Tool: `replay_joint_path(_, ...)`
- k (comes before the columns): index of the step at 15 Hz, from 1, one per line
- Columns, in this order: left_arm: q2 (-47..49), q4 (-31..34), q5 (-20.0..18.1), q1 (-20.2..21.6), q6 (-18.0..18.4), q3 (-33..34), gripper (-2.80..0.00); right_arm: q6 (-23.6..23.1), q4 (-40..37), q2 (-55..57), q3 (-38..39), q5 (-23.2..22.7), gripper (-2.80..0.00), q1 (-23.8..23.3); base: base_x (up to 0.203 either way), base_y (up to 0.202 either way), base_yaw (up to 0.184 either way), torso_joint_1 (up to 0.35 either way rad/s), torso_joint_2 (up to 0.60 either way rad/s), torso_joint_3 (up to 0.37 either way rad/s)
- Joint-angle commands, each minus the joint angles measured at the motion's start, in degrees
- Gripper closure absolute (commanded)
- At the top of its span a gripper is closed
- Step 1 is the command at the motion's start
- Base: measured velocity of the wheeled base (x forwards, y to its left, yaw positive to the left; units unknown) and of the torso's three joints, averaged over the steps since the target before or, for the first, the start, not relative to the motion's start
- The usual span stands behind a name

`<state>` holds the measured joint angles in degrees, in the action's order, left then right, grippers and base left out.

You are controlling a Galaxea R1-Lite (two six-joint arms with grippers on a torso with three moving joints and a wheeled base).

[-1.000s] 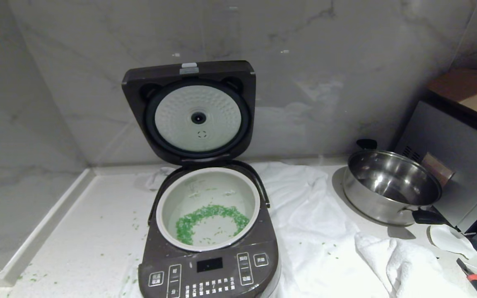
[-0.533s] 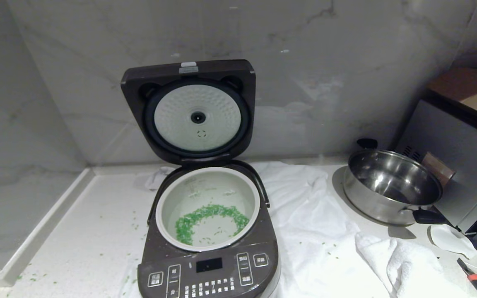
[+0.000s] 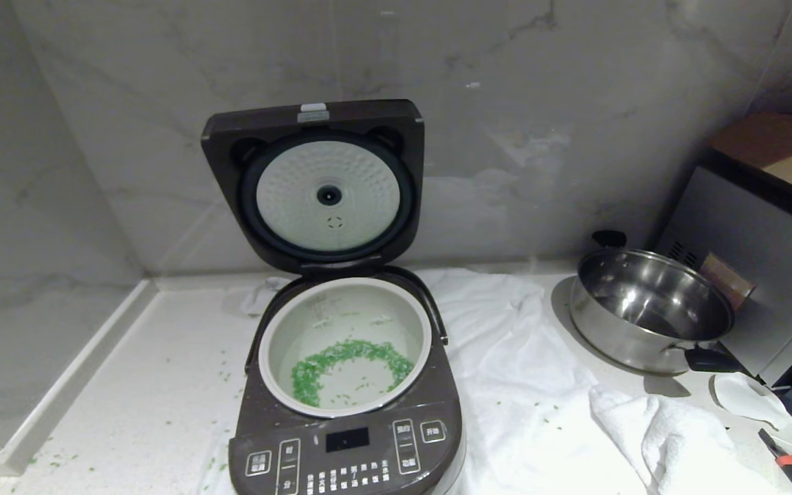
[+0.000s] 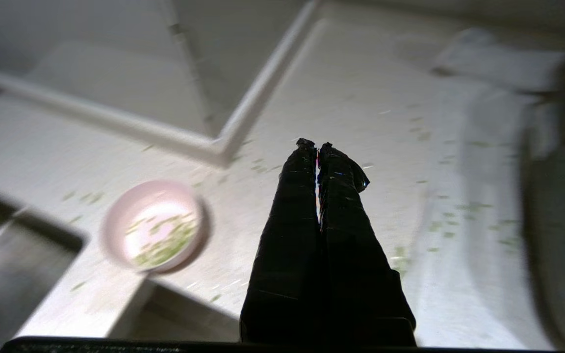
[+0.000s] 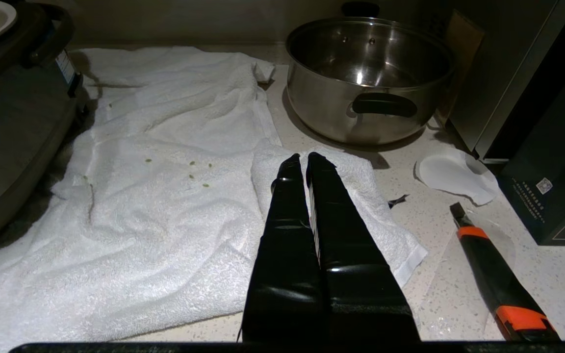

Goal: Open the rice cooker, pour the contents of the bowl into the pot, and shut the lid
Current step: Pour the water from the bowl into the rice cooker

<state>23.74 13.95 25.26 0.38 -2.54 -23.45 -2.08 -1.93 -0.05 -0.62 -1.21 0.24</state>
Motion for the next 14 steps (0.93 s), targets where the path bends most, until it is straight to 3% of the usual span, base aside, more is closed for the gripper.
replay_joint_path(1,19.2,2.0,5.5,4.3,-0.2,-5.2,0.0,0.0,0.0,0.0,0.0,0.0,0.0,0.0,0.0,0.0,0.0,0.0,0.0,0.0)
replay_joint_path(3,30.8,3.3,6.5,12.4,0.5,-8.9,0.0,0.0,0.0,0.0,0.0,0.0,0.0,0.0,0.0,0.0,0.0,0.0,0.0,0.0)
replay_joint_path(5,40.9,3.5,3.6,24.2,3.4,-12.5,0.0,0.0,0.0,0.0,0.0,0.0,0.0,0.0,0.0,0.0,0.0,0.0,0.0,0.0)
replay_joint_path(10,49.7,3.5,-16.2,48.7,15.3,-14.8,0.0,0.0,0.0,0.0,0.0,0.0,0.0,0.0,0.0,0.0,0.0,0.0,0.0,0.0)
replay_joint_path(14,54.7,3.7,-26.6,65.0,21.9,-13.1,0.0,0.0,0.0,0.0,0.0,0.0,0.0,0.0,0.0,0.0,0.0,0.0,0.0,0.0)
